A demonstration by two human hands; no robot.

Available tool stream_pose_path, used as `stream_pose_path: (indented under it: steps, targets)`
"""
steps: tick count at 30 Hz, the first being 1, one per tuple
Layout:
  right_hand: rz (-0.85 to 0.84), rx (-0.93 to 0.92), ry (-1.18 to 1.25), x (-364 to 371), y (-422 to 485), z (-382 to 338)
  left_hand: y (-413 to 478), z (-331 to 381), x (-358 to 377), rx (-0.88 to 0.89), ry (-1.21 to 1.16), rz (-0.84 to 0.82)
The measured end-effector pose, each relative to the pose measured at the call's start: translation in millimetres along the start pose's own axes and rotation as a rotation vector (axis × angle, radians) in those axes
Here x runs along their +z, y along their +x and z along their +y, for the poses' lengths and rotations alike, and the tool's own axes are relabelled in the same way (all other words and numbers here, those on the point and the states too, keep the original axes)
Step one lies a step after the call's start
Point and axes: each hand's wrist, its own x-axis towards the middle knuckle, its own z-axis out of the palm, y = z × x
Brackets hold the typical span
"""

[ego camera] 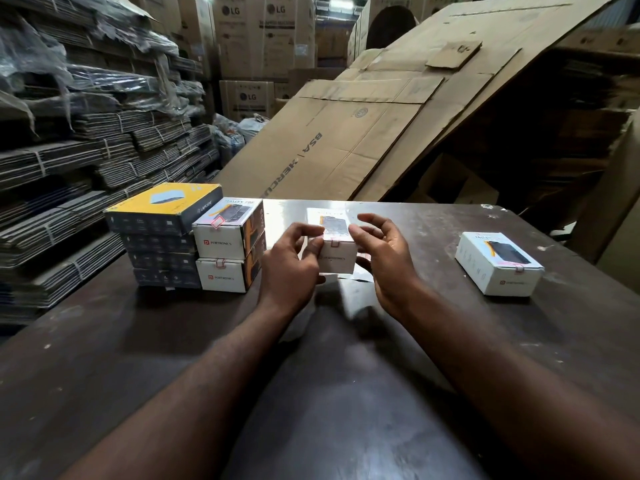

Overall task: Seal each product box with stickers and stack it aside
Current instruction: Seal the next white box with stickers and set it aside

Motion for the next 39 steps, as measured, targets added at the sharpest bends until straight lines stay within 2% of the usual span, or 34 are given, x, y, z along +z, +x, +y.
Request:
stream_pose_path:
  steps: [7, 11, 20, 27, 39]
  targets:
    - [-0.185, -0.319, -0.495, -2, -5, 20, 1, 3, -3, -0.056, -0.048, 0.014]
    - [-0.177, -0.459, -0.639, -6, -4, 24, -2, 13, -5, -0.112, -0.166, 0.030]
    - [-0.135, -0.563, -0.550, -3, -5, 30, -6, 22, -5, -0.164, -0.273, -0.020]
    - [-0.123, -0.592, -0.507, -1, -8, 30, -4, 26, -6, -0.320, -0.415, 0.018]
    - [-0.132, -0.431, -0.330, -3, -4, 27, -8, 31, -7, -0.331, -0.336, 0.004]
